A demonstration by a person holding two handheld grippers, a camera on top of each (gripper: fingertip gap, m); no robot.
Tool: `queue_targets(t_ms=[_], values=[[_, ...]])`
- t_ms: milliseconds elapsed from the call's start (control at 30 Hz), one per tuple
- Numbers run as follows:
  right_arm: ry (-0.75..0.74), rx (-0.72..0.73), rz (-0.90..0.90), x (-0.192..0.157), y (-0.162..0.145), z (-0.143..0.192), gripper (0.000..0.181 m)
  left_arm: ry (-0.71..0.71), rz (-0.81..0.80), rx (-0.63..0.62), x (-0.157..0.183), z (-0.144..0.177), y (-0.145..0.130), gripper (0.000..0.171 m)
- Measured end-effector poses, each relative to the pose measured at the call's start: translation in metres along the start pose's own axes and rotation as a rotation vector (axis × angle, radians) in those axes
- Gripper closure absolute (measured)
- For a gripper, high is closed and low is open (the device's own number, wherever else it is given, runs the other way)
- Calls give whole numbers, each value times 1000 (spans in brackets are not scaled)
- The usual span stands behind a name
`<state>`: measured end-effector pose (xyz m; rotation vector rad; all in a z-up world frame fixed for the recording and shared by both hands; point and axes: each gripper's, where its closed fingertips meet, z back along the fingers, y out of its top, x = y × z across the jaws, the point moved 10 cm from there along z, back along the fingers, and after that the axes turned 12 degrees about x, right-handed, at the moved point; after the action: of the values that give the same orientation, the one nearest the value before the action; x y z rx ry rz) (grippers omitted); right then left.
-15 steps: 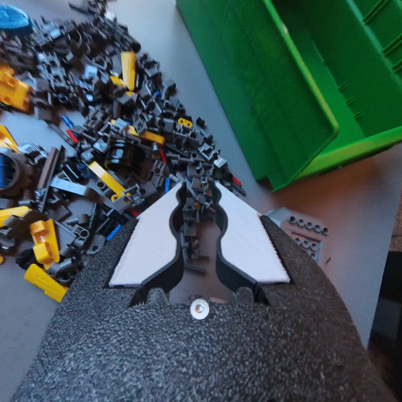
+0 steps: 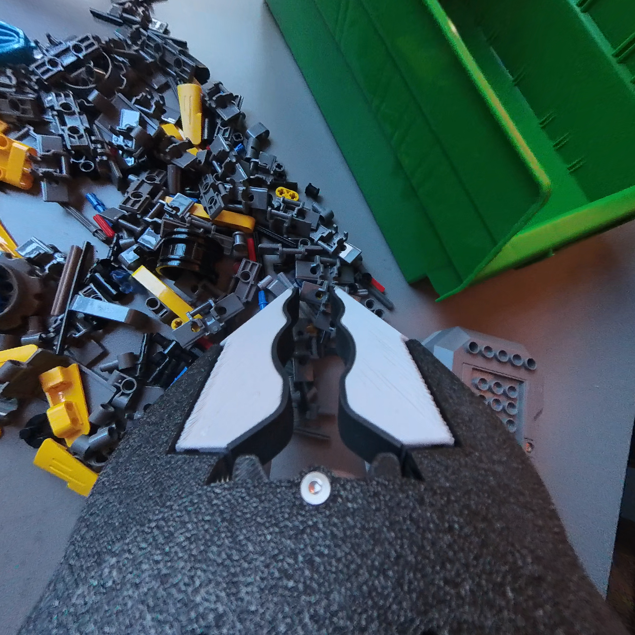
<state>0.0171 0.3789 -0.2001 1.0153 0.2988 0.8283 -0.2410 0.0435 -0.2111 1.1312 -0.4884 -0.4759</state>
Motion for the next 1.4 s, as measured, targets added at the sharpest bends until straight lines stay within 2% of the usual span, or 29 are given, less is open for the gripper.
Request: queue_targets(t_ms=[100,200,267,333,367,400,433,500,567,667,800,867,1033,1200,1300,1400], values=[[20,82,-8,0,4,8,165,-2,-3,1,0,0,0,171],[179,241,-66,-6,14,24,164,-5,1,0,0,0,0,171],[484,398,-165,-18,26,39,164,-5,2,0,0,0,0,171],[969,527,-325,-34,36,58,164,-4,3,0,0,0,0,171],[1175,581,-411,-38,40,67,164,-4,5,-1,0,0,0,171],[1314,631,-484,-40,44,73,165,-4,6,-1,0,0,0,171],[1398,674,-527,-41,47,78,165,-5,6,-1,0,0,0,171],[1473,722,-550,-45,51,83,165,-5,7,-2,0,0,0,171],[1536,699,-545,-51,52,85,165,-7,11,-2,-1,0,0,171],[1597,641,-497,-62,50,87,165,-11,19,-3,-1,0,0,171],[1601,549,-379,-75,44,87,164,-9,12,-1,-1,0,0,171],[1542,448,-255,-87,37,82,165,-9,10,-1,-1,0,0,171],[1374,162,218,-123,3,71,164,-13,13,-1,-1,1,0,171],[1295,-4,340,-143,-14,55,161,-14,17,-2,-1,1,0,171],[1288,7,331,-141,-11,55,156,-15,17,-2,-1,1,0,171],[1229,181,232,-116,6,62,156,-16,15,-1,-1,1,0,171]])
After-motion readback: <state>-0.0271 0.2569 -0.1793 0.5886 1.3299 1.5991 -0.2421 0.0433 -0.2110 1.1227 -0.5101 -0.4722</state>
